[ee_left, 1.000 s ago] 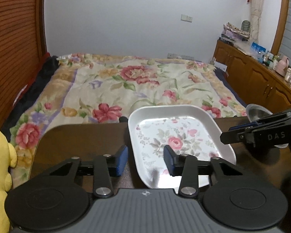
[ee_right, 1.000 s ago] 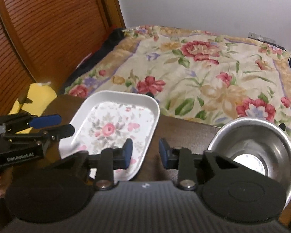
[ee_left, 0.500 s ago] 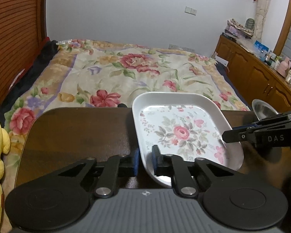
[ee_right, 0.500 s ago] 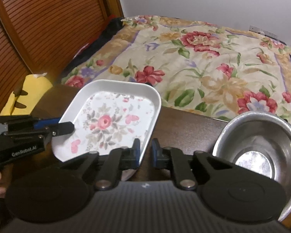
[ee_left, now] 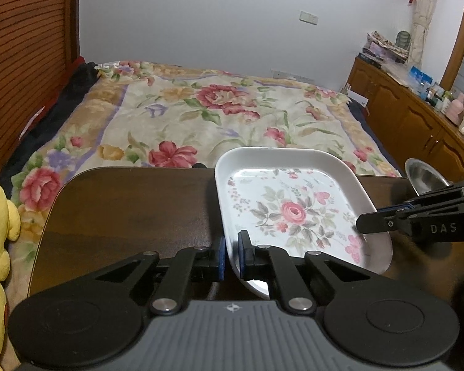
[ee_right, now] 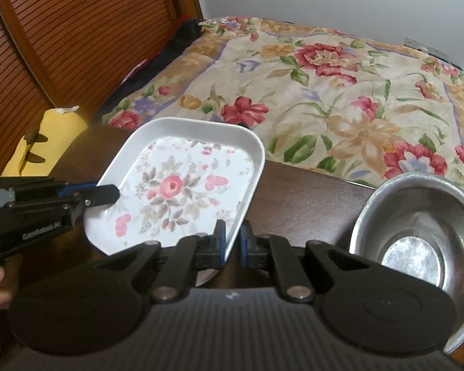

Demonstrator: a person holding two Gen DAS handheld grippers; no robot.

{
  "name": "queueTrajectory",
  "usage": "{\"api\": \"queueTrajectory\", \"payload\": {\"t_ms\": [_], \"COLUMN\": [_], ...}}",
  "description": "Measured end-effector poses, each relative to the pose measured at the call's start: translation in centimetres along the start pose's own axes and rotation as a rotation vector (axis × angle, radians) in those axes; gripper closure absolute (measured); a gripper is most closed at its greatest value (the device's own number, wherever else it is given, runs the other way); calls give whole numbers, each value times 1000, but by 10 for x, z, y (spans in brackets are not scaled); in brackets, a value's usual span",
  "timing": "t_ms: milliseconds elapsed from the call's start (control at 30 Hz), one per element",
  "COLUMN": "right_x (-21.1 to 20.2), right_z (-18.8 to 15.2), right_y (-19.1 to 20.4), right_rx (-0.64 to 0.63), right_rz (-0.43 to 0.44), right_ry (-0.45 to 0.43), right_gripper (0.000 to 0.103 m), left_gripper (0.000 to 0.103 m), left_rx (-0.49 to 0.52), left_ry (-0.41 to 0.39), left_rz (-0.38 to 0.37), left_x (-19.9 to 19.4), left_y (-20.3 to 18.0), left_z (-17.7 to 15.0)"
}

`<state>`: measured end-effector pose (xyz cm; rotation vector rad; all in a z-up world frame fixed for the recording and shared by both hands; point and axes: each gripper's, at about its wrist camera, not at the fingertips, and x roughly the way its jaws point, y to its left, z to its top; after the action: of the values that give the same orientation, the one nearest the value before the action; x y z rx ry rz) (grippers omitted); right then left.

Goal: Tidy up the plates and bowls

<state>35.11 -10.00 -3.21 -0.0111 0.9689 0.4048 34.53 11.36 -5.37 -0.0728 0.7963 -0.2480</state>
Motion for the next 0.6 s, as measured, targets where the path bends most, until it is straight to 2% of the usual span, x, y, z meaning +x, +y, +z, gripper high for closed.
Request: {"api": "queueTrajectory", "payload": {"t_ms": [233,600], "right_x": [-12,-72], "right_z": [1,-15], "right_y": [-4,3], "right_rx": [19,9], "right_rz": [26,34], "right_ry": [-30,-122], "right_gripper": [93,93], "left_gripper": [93,93], "left_rx": [10,47], "left_ry": [-30,-97], "left_rz": [0,-24], "left_x": [-24,-83], "left_y": [-9,-39], "left_z": [2,-4]}}
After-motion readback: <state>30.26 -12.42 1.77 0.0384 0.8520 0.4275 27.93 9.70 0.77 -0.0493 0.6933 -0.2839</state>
